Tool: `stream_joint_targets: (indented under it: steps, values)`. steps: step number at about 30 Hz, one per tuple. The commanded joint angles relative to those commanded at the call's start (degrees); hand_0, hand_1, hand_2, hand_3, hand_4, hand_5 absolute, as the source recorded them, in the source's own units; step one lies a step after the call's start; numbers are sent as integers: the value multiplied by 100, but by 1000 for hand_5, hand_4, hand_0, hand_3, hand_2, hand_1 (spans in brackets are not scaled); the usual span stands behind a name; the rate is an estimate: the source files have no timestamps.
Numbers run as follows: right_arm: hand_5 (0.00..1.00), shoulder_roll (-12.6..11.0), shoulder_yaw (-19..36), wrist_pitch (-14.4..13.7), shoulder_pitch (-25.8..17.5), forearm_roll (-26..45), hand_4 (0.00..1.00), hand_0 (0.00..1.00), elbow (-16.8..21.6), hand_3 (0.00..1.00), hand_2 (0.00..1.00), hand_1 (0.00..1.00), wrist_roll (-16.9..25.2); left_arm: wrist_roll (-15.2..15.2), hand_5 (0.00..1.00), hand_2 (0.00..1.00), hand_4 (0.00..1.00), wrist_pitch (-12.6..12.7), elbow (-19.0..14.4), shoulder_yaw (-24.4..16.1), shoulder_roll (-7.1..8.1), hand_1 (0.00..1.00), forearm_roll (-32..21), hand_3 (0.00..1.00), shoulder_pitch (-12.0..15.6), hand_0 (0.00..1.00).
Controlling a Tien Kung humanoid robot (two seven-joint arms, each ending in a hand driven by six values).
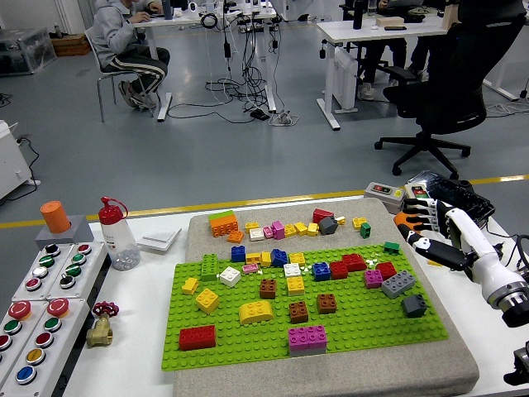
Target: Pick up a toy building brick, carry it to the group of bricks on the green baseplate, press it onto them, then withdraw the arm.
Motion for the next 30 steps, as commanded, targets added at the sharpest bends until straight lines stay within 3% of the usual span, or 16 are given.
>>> stream_joint_targets:
  steps: [16, 23, 30]
  values:
    - [196, -88, -820, 257, 440, -3030, 657, 727, -7, 775, 739, 742, -62, 22, 978, 611, 335, 3, -9, 10, 0, 598, -5, 421, 13, 632]
    - [188, 13, -1230, 603, 667, -3881, 652, 739, -83, 770, 740, 751, -130, 32, 978, 610, 337, -1, -13, -2, 6, 598, 25, 421, 28, 632]
    - [170, 189, -1611, 952, 920, -4110, 648, 749, -277, 769, 745, 755, -101, 47, 976, 609, 336, 1, -19, -6, 11, 598, 39, 419, 41, 632]
